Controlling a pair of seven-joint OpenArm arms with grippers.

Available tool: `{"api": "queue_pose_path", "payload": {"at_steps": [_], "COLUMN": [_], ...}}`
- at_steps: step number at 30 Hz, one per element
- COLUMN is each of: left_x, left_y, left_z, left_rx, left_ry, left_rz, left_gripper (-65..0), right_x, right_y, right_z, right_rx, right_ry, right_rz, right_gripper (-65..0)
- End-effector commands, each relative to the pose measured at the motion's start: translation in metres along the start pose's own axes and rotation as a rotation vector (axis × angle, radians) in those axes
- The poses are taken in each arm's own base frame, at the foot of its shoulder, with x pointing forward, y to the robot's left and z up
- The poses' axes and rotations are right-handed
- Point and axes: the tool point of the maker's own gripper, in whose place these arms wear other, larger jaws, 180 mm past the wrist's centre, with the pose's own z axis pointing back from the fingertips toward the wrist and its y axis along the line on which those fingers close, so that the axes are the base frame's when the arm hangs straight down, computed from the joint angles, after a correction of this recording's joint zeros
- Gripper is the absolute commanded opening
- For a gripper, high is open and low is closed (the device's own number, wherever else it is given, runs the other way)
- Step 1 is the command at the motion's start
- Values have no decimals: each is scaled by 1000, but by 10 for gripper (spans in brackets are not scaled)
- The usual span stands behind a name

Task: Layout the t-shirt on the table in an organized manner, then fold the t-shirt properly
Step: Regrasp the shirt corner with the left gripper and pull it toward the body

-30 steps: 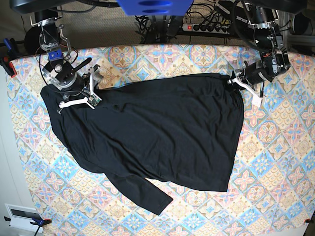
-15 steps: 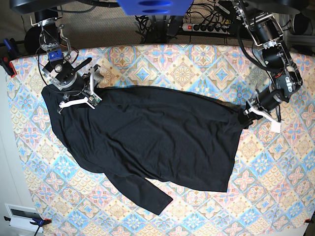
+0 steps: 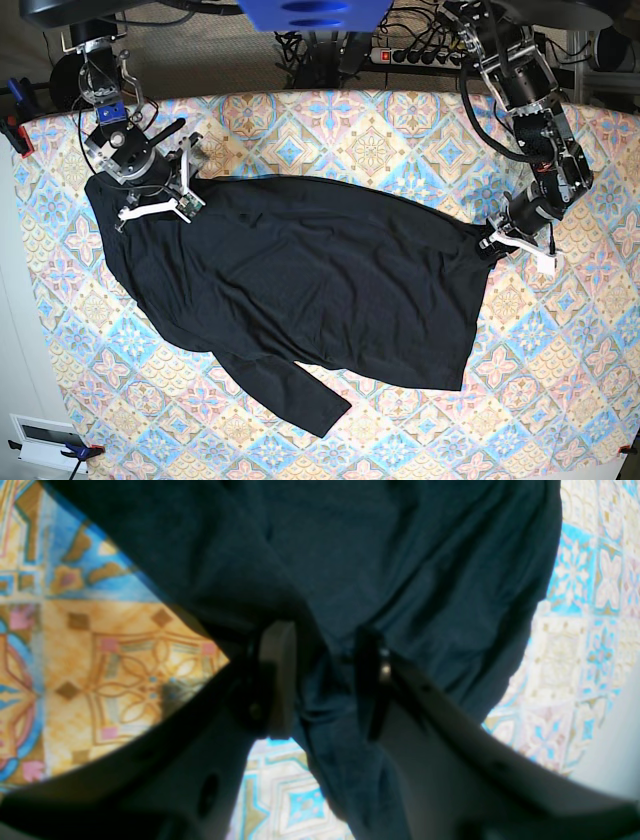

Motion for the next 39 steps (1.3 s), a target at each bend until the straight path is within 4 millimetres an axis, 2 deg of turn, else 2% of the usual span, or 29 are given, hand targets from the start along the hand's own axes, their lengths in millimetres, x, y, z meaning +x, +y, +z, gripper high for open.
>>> {"api": "queue_pose_path", "payload": {"at_steps": [1,5,8,15,19,23,27,31,35,39], "left_x": [20,26,24,7,5,8,3,-2,-21,-33], "left_y": [-4,3,9,17,29,38,43,45,37,17], "left_z": [4,5,4,6,18,32,31,19,-3,-20], "left_rx": [-3,40,75,114,126,105,115,107,79,45], "left_ry": [-53,-84,-74,22,24,11,24,48,115,134], "left_rz": [-31,-60,-61,6,-1,19,31,75,119,74], "left_gripper": [-650,-648,-602,-323,-234,-231,-235,-235,-237,-244], "right_x": [8,8,8,8,10,4,6,5,4,4], "right_y": [-11,-11,-9,-8,-9,-3,0,2,0,0], "right_z": [4,4,4,3,4,6,7,7,8,8], "right_rx": [-28,-28,-24,-22,-23,-14,-8,-4,-9,-11], "right_ry": [-29,-29,-28,-29,-31,-23,-29,-25,-22,-22], "right_rz": [11,11,13,14,16,10,15,16,13,13], "right_gripper": [-460,-460,-460,-460,-459,-459,-459,-459,-459,-459]}}
